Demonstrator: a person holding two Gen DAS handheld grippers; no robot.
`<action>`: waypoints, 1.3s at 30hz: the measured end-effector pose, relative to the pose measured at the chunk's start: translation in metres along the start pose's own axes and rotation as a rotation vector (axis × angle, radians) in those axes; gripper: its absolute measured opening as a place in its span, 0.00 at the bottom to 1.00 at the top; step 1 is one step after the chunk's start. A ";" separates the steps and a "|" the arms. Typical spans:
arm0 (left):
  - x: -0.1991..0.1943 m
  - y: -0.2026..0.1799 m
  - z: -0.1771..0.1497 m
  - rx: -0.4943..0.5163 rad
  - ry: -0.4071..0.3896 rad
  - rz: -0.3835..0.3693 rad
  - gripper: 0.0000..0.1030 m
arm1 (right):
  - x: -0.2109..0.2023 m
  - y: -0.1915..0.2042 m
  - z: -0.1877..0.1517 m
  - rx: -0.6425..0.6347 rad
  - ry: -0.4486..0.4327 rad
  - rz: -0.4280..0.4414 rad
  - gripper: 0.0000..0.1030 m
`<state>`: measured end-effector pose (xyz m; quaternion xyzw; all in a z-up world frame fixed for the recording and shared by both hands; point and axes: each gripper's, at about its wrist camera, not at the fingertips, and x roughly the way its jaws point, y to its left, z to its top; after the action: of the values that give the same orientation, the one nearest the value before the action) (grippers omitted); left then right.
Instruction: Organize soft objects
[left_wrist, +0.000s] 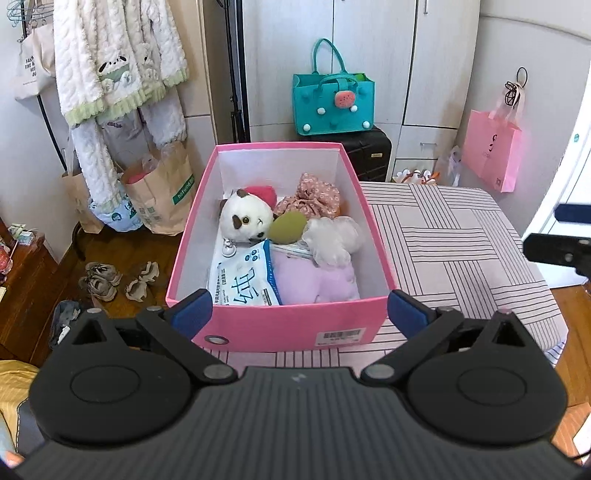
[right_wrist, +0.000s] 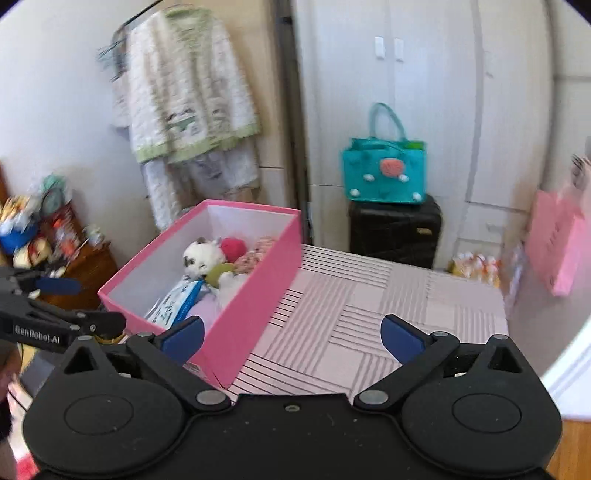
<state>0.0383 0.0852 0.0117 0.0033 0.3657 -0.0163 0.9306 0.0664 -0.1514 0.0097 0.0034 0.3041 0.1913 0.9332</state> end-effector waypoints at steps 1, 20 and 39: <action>-0.002 -0.002 0.000 0.001 -0.004 0.005 1.00 | -0.004 -0.001 -0.002 0.005 -0.010 -0.008 1.00; -0.015 -0.049 -0.017 0.032 -0.048 0.002 1.00 | -0.033 -0.001 -0.034 0.029 -0.024 -0.157 1.00; -0.019 -0.056 -0.033 0.033 -0.068 0.041 1.00 | -0.044 0.008 -0.051 -0.009 -0.064 -0.223 1.00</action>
<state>-0.0001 0.0303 0.0007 0.0254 0.3335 -0.0035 0.9424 0.0020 -0.1656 -0.0055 -0.0282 0.2716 0.0875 0.9580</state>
